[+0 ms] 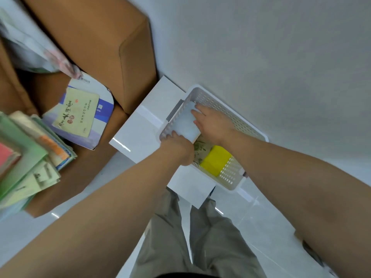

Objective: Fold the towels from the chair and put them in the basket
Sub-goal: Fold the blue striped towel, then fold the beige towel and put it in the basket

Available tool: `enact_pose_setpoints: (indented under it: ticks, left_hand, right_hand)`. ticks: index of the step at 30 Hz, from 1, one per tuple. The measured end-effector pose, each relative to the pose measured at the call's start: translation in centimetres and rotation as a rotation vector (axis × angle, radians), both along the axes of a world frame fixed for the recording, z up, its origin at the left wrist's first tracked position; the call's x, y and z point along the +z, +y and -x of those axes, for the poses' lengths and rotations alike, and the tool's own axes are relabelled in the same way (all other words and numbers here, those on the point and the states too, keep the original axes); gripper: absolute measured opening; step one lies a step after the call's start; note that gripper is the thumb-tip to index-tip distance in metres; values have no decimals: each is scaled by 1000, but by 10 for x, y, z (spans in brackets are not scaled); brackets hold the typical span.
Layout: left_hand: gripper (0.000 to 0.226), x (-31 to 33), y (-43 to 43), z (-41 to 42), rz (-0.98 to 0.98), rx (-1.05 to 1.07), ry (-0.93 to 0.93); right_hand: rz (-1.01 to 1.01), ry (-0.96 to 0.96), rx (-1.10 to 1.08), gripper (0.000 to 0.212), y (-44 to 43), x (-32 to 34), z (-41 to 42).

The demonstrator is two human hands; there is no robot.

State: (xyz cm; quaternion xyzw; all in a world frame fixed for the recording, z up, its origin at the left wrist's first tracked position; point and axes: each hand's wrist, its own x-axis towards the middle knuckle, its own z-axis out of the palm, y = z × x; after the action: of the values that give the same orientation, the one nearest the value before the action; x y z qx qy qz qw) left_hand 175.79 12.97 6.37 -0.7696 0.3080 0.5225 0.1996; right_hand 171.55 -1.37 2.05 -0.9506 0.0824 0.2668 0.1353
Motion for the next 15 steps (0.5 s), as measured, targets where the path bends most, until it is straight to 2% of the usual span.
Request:
enact_pose_setpoints:
  ticks: [2, 4, 7, 10, 15]
  left_hand:
    - [60, 20, 4, 7, 86, 29, -15]
    - [44, 41, 8, 11, 126, 104, 6]
    - [31, 84, 16, 13, 244, 216, -13]
    - [12, 125, 31, 11, 418, 176, -117]
    - [33, 182, 30, 17, 554, 15, -176]
  right_hand:
    - [-25, 0, -19, 56, 0, 23, 10]
    - [-93, -12, -179, 55, 4, 51, 20]
    - [-177, -95, -467, 43, 14, 94, 41]
    - [-275, -167, -691, 40, 28, 140, 67]
    - [-340, -295, -887, 32, 41, 214, 115]
